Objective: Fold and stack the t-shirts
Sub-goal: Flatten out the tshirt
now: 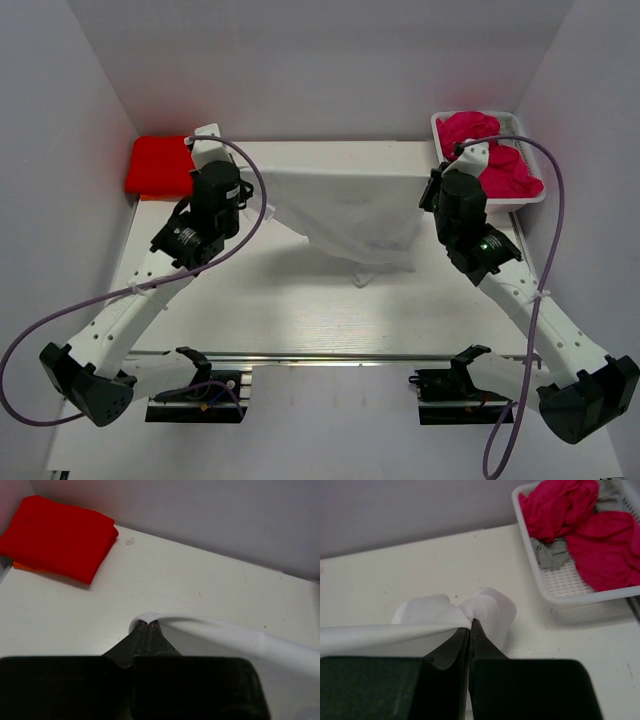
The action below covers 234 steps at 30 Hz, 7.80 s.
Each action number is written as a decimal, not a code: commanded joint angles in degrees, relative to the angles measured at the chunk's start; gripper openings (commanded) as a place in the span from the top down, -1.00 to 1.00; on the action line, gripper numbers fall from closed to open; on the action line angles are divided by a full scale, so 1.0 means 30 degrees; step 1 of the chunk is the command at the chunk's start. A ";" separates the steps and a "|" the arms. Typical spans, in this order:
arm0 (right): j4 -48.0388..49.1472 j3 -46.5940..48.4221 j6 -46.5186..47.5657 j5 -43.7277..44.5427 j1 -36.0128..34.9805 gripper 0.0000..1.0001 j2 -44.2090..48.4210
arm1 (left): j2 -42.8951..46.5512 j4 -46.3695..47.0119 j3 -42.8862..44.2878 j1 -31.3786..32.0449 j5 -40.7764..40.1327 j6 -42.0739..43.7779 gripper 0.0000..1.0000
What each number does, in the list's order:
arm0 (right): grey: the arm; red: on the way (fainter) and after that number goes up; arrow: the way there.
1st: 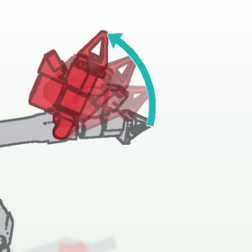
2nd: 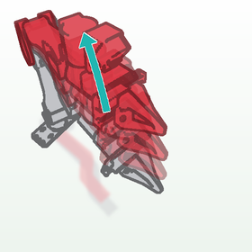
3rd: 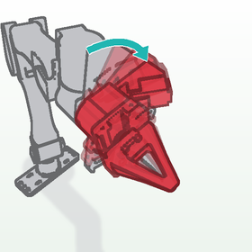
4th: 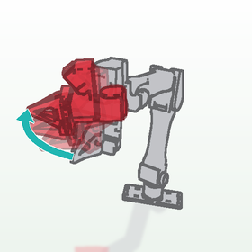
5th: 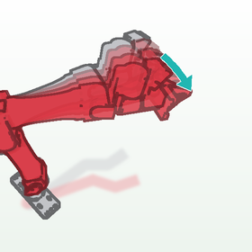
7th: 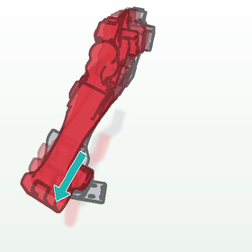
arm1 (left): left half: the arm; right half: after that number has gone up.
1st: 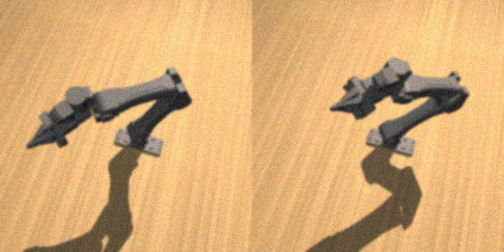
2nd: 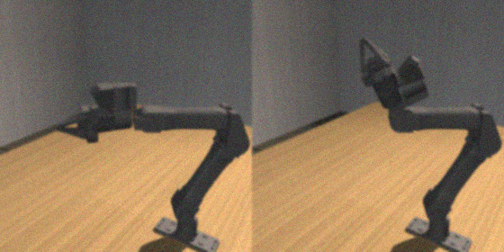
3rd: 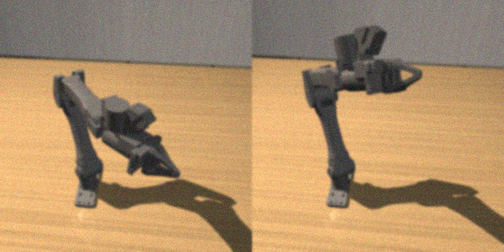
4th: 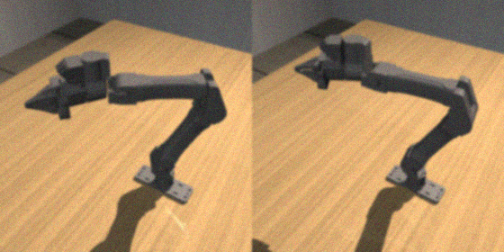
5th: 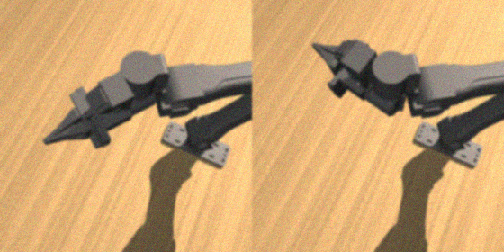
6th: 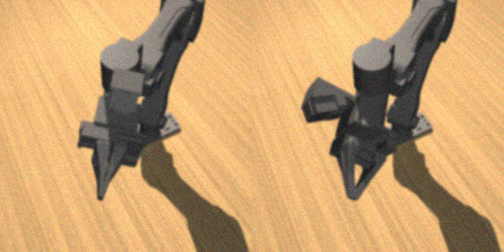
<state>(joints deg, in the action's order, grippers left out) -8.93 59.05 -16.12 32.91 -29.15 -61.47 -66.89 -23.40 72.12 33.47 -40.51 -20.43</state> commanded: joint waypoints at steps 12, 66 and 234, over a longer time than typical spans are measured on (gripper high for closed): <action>0.0457 0.1734 0.2120 0.0930 0.0985 1.00 0.2004 | 0.3079 -0.0550 0.0014 -0.0084 -0.2231 0.0685 1.00; 0.2099 1.7408 0.7864 -0.4518 0.1893 1.00 -0.6114 | -0.2463 0.4547 1.0943 -0.1519 -0.1118 0.8332 1.00; -0.3527 -0.3361 -0.1423 -0.7951 0.4061 -0.81 -0.4266 | -0.1288 -0.3365 -1.0063 -0.2340 0.9725 -0.3912 -0.99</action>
<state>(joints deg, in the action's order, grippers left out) -19.70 49.65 -18.79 7.18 -16.91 -76.14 -71.92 -34.72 43.18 26.37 -9.82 -30.48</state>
